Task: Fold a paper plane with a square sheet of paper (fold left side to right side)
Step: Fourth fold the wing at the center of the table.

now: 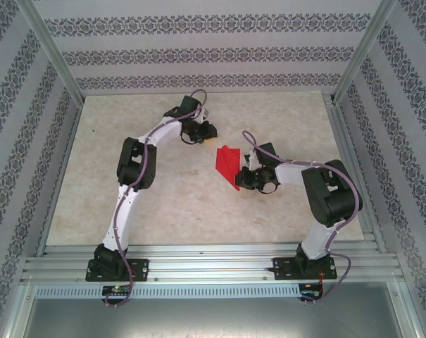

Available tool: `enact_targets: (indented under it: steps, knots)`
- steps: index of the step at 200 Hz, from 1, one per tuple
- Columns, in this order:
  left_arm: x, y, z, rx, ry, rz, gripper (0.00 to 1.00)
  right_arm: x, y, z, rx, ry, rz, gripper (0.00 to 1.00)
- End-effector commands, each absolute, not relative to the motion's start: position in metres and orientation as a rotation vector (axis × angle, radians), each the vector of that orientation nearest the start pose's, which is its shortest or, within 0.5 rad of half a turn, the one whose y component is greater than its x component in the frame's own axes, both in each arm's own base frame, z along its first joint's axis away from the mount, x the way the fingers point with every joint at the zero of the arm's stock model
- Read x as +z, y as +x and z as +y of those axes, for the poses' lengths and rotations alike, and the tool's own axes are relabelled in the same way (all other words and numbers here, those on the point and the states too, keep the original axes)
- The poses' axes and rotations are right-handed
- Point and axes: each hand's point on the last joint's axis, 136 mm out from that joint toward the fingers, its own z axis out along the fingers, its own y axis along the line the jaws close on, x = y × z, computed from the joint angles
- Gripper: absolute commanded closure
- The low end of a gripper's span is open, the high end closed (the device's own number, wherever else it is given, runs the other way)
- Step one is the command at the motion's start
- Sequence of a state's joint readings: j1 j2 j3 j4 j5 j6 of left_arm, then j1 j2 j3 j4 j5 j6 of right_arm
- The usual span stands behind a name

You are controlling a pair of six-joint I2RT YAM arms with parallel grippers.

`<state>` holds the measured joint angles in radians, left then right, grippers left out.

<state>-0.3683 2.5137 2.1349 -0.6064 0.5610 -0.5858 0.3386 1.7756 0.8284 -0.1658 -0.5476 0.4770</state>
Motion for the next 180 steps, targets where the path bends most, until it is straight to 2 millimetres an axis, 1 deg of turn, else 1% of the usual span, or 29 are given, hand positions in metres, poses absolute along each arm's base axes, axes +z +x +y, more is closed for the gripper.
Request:
enact_targets:
  steps: [1,17,31,49,62,77,97,119,141,180]
  knots:
    - [0.108,0.525,-0.298,-1.028,0.064,2.597,0.73,-0.031,0.263,0.178,0.794,0.103,3.041,0.89]
    - [0.128,0.505,-0.308,-1.092,0.118,2.554,0.73,-0.031,0.264,0.178,0.789,0.102,3.043,0.89]
    - [0.134,0.483,-0.321,-1.142,0.175,2.547,0.73,-0.031,0.265,0.178,0.787,0.105,3.042,0.89]
    - [0.125,0.457,-0.342,-1.207,0.223,2.577,0.73,-0.032,0.266,0.179,0.789,0.110,3.043,0.89]
    - [0.112,0.441,-0.359,-1.259,0.247,2.605,0.73,-0.033,0.267,0.179,0.787,0.110,3.044,0.89]
    - [0.095,0.429,-0.376,-1.283,0.282,2.643,0.74,-0.033,0.268,0.178,0.784,0.110,3.045,0.89]
    - [0.074,0.422,-0.391,-1.294,0.299,2.684,0.74,-0.032,0.268,0.179,0.784,0.110,3.043,0.89]
    - [0.057,0.427,-0.396,-1.262,0.290,2.711,0.75,-0.032,0.269,0.179,0.787,0.106,3.043,0.89]
    - [0.039,0.432,-0.392,-1.185,0.276,2.751,0.75,-0.029,0.268,0.180,0.794,0.097,3.039,0.89]
    - [0.003,0.428,-0.379,-1.081,0.222,2.832,0.77,-0.025,0.260,0.180,0.809,0.079,3.043,0.89]
